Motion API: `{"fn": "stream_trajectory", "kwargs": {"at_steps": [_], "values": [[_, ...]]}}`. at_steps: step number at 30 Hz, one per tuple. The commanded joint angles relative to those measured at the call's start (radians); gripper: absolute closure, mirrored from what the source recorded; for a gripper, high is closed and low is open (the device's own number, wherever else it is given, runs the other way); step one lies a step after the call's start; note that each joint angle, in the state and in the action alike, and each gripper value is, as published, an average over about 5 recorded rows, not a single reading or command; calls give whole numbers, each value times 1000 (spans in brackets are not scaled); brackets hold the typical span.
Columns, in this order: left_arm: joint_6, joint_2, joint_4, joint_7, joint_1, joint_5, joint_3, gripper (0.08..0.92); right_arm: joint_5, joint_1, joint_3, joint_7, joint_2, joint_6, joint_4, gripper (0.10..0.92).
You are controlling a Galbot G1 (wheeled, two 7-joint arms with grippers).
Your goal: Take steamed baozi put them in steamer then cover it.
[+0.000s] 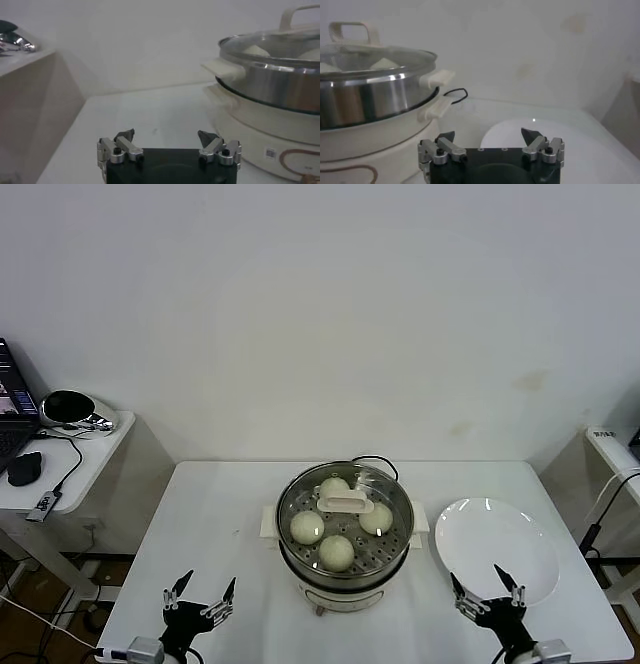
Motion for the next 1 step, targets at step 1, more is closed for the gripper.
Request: {"fn": "stream_trajectory", "kwargs": {"at_steps": [1], "values": [[2, 3, -3, 21, 10, -12, -4, 177, -8, -9, 12, -3, -1, -15, 0, 203]]}}
